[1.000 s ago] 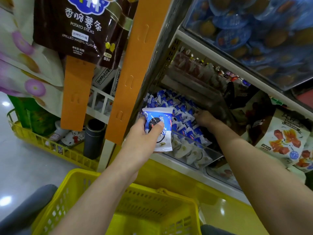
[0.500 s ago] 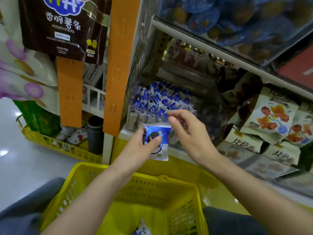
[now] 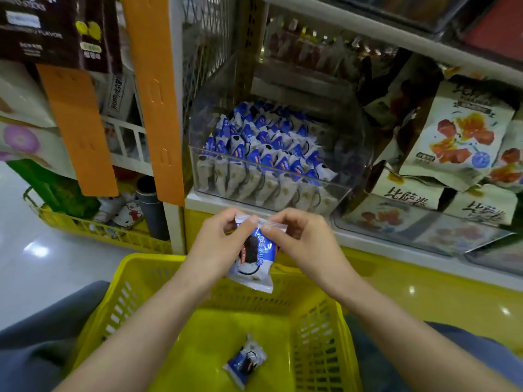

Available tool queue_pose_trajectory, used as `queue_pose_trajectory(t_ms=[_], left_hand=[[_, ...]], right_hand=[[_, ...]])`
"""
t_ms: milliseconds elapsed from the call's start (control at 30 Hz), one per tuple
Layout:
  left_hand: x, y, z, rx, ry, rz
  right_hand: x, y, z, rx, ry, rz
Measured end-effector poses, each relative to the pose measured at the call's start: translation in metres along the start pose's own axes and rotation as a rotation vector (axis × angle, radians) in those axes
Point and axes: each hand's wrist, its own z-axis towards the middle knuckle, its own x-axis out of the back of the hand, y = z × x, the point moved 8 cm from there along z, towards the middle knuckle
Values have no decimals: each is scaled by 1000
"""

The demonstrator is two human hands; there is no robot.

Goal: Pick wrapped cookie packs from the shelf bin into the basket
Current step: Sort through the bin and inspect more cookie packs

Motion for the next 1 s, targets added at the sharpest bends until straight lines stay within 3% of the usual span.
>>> queue_pose_trajectory(t_ms=[100,167,233,367,500,600,700,767,833,1000], left_hand=[[-3,-9,3,41,10,0],[-6,-11,3,70,-5,-22],[-10,-10,2,80,-43,-29],[-15,-13,-2,144,-103,-43],[-7,-9,-2,114,-25,-152],[6,-5,1,55,105,-192],[15,7,1,-92,167,-51],[13,17,-2,-201,148,137],[8,21,-5,-275,126,282],[-4,21,-9,-318,30,349]], right_hand=[[7,-19,-5,233,99,-409],[8,-23,-8,304,100,-493],[11,-17,-8,261,97,-423],[31,7,-5,5,204,-104],[41,30,-5,-238,262,337],[26,35,-11,-331,112,413],[3,39,-20,-388,-122,256],[-2,39,-23,-337,-176,-27],[3,26,-19,-187,-105,-176],[9,0,-16,19,12,-43]])
